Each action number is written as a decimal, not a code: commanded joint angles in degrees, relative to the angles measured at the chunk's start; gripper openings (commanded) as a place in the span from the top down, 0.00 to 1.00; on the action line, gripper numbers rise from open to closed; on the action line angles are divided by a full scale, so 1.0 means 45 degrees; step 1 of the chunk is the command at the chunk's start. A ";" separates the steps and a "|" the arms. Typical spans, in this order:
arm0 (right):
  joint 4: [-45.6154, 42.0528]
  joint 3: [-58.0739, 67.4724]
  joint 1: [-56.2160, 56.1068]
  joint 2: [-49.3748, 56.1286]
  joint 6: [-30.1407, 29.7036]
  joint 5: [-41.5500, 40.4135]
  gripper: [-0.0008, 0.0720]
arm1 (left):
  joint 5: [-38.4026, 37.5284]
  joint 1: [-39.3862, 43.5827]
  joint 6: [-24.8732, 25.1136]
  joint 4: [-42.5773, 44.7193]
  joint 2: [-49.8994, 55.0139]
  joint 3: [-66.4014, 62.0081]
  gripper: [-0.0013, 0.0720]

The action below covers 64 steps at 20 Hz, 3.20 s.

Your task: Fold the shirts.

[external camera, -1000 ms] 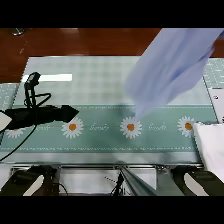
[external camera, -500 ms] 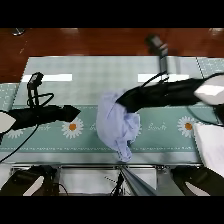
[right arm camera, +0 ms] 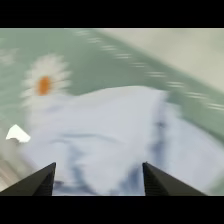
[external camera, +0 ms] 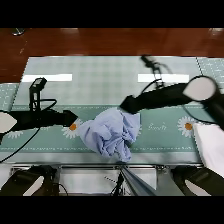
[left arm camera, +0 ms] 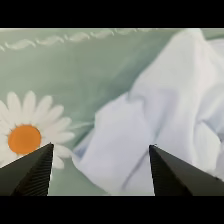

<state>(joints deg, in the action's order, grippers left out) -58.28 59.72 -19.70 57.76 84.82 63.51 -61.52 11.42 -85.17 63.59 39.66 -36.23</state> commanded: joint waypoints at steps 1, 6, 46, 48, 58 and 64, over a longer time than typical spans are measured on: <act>-0.3113 -0.0500 0.4415 -0.1792 0.0447 0.2472 0.13 | -0.1617 0.0005 -0.0039 -0.0481 0.0039 0.0005 0.02; -0.1273 -0.4469 0.9296 -0.3842 -0.0063 0.2259 0.14 | 0.0636 0.0010 0.2837 -0.4702 0.2448 -0.0175 0.02; 0.7198 -0.7548 -0.3206 0.1831 -0.2817 -0.2637 0.95 | -0.3798 -0.1355 0.3954 -0.4658 1.0982 -0.6975 0.95; 0.5644 -0.5994 -0.1875 0.1049 -0.2370 -0.1724 0.95 | -0.3541 -0.1744 0.3963 -0.5731 1.0248 -0.7674 0.95; 0.1321 1.1370 0.3152 0.0131 -0.0738 0.2438 0.95 | 0.0053 -0.2589 0.3453 -0.8131 0.5931 -1.5567 0.95; 0.0112 1.4406 0.3152 -0.1530 -0.0466 0.3079 0.95 | 0.1263 -0.2589 0.2074 -0.3041 0.2433 -1.6534 0.95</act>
<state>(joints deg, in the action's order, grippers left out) -53.49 118.91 -5.91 54.52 82.15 75.59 -58.85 -0.12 -72.77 39.53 57.43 -108.49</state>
